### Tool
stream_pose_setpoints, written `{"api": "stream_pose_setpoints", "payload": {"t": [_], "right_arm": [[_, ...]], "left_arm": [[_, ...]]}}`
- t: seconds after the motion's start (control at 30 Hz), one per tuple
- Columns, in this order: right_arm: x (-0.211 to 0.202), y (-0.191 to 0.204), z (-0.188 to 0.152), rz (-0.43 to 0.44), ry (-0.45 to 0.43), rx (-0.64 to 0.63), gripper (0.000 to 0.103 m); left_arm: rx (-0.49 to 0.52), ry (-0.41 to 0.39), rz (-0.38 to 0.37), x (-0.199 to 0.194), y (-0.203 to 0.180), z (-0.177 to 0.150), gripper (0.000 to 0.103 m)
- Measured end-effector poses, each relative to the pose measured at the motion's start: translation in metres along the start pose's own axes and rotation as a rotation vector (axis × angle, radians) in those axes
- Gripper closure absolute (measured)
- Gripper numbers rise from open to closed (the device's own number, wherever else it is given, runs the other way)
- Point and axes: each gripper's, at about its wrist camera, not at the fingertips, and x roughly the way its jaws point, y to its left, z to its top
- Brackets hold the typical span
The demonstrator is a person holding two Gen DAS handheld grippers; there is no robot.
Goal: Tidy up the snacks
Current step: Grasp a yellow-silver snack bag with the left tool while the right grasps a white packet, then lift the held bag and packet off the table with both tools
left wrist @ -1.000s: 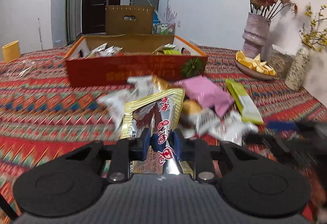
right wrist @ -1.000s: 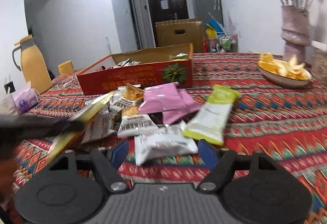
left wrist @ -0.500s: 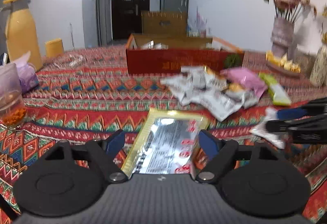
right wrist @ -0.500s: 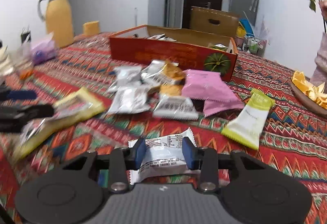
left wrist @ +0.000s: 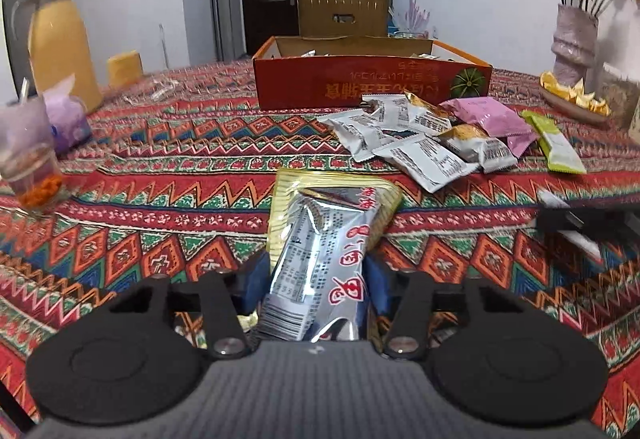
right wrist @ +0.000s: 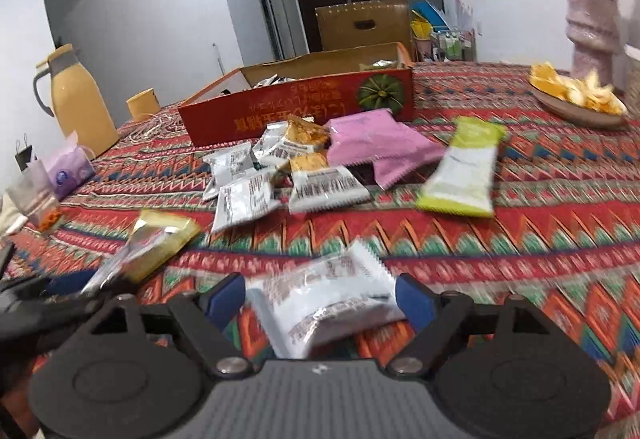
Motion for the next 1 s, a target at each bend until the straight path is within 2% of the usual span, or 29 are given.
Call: {"api": "stream_pose_setpoints", "payload": {"t": [0.1, 0.2, 0.23, 0.3, 0.33, 0.37, 0.43, 0.53, 0.6, 0.67, 0.73, 0.9, 1.0], "right_arm": [[0.02, 0.01, 0.009, 0.02, 0.001, -0.017, 0.022], [0.028, 0.023, 0.01, -0.03, -0.011, -0.065, 0.027], [0.03, 0.024, 0.011, -0.036, -0.018, -0.066, 0.03], [0.031, 0.025, 0.009, -0.059, -0.035, -0.085, 0.044], [0.031, 0.028, 0.008, -0.101, -0.037, -0.12, 0.053], [0.029, 0.028, 0.006, -0.123, -0.038, -0.146, 0.053], [0.02, 0.025, 0.002, -0.107, -0.027, -0.16, 0.053], [-0.002, 0.019, -0.007, -0.03, 0.002, -0.172, 0.048], [-0.024, 0.013, -0.012, 0.007, -0.029, -0.147, 0.037], [-0.043, 0.006, -0.014, 0.065, -0.063, -0.083, 0.015], [-0.053, 0.006, -0.016, 0.088, -0.074, -0.038, 0.015], [-0.085, 0.004, -0.029, -0.023, -0.095, 0.045, 0.015], [-0.077, -0.011, -0.038, -0.051, -0.024, 0.113, 0.015]], "left_arm": [[0.02, -0.01, 0.007, -0.006, -0.008, -0.003, 0.061], [0.003, 0.001, -0.006, -0.008, -0.005, -0.002, 0.064], [0.0, 0.006, -0.011, -0.009, -0.004, -0.001, 0.066], [-0.025, 0.022, -0.023, -0.011, 0.001, 0.001, 0.066], [-0.038, 0.031, -0.034, -0.012, 0.004, 0.003, 0.066], [-0.053, 0.033, -0.043, -0.014, 0.007, 0.005, 0.067], [-0.07, 0.023, -0.054, -0.019, 0.012, 0.009, 0.067], [-0.074, -0.007, -0.043, -0.028, 0.016, 0.015, 0.067], [-0.076, -0.014, -0.043, -0.03, 0.018, 0.017, 0.066], [-0.078, -0.013, -0.042, -0.029, 0.018, 0.019, 0.066], [-0.075, -0.003, -0.042, -0.025, 0.017, 0.02, 0.066], [-0.068, 0.005, -0.047, -0.023, 0.018, 0.019, 0.066], [-0.061, 0.018, -0.056, -0.018, 0.016, 0.02, 0.066]]}}
